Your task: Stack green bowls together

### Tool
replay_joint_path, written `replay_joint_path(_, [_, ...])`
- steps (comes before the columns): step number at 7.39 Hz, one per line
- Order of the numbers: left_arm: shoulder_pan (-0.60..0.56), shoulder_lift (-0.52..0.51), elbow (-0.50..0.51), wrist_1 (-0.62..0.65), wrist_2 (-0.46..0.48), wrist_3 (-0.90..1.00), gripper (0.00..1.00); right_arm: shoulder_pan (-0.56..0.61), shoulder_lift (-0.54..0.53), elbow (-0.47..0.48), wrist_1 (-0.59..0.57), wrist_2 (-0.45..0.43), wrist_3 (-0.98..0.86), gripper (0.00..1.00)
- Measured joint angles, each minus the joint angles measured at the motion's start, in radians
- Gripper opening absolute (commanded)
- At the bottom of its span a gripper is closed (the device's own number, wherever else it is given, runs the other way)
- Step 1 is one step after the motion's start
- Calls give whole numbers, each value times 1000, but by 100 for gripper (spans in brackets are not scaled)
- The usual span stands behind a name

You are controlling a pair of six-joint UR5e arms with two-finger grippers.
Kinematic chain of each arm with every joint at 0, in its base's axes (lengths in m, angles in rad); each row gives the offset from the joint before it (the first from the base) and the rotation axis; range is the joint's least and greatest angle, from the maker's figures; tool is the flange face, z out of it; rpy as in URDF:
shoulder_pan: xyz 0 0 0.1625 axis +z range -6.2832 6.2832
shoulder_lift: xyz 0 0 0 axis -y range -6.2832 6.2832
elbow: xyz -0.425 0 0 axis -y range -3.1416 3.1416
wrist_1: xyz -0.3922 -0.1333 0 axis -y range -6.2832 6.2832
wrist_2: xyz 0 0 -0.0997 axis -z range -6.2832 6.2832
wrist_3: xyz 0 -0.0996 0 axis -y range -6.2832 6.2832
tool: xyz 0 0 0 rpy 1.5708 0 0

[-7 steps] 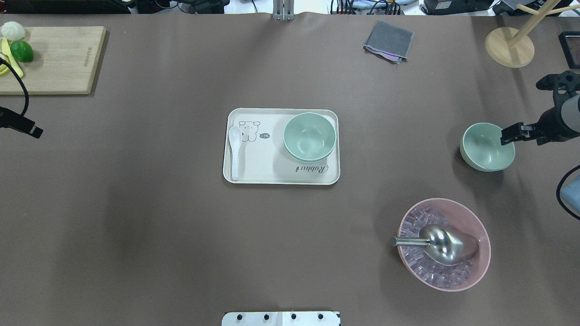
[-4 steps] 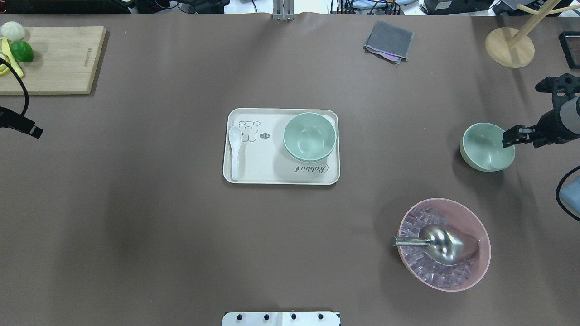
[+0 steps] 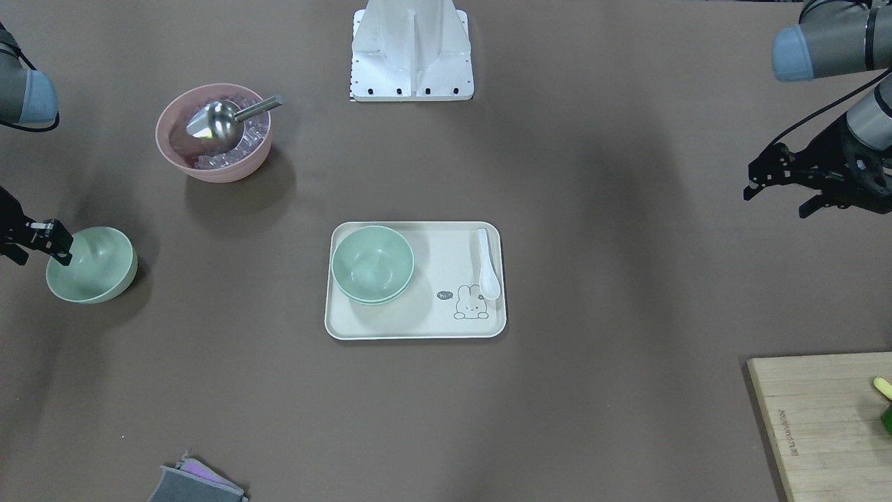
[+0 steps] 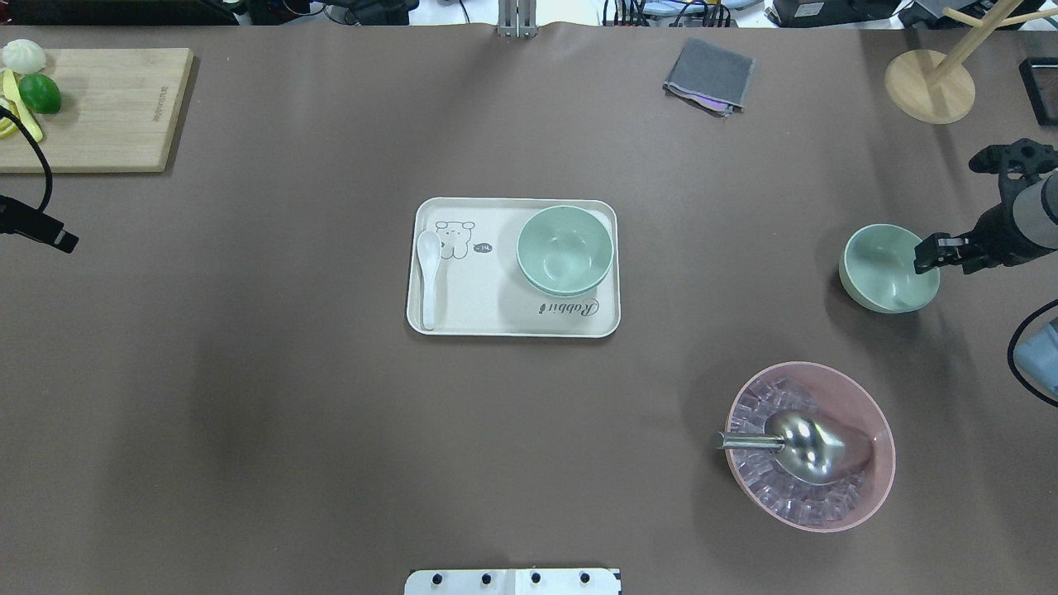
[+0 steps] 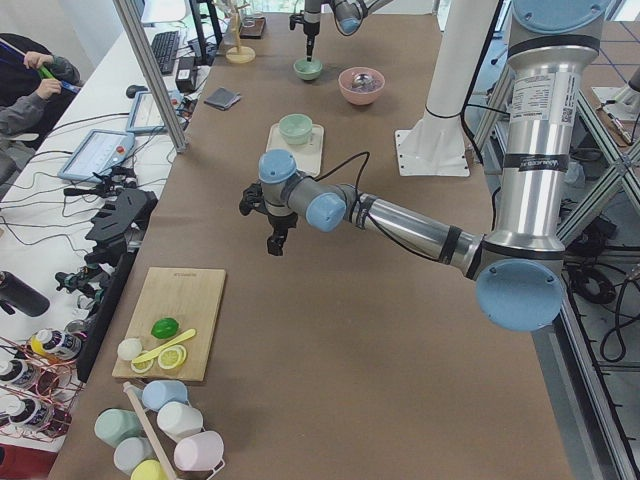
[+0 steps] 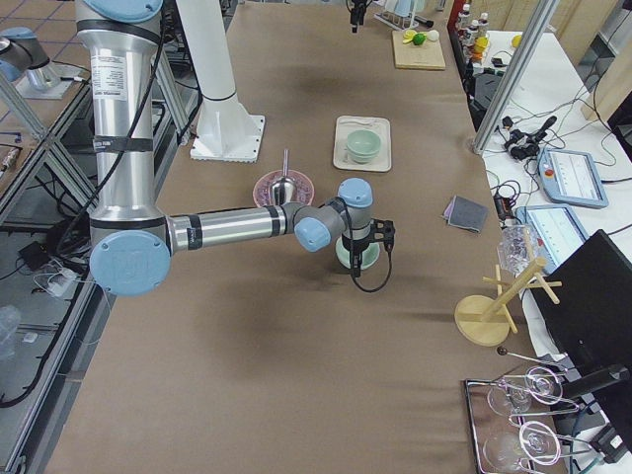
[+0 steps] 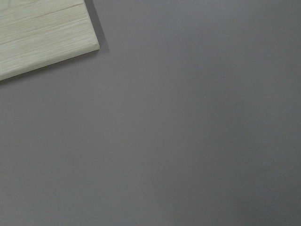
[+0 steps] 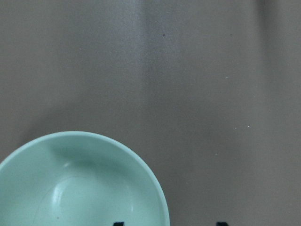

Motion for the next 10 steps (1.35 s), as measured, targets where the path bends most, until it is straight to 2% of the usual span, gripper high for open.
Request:
replay_joint_path(1, [0,0,0,0,0,0,99,-3,9,-10,0,1,0,61])
replay_joint_path(2, [0,0,0,0,0,-1,99,-5,14,-16,0,1,0,46])
replay_joint_path(3, [0,0,-1,0,0,-2,99,-6,16,-19,0,2,0,6])
replay_joint_path(4, [0,0,-2,0,0,-3,99,-7,16,-21,0,3,0,0])
replay_joint_path(7, [-10,-1,-4,4,-3,-1,99,-7,18,-16,0,6,0,0])
replay_joint_path(10, [-96,-2,25,25,-18,80,99,-7,42,-10,-1,30,9,0])
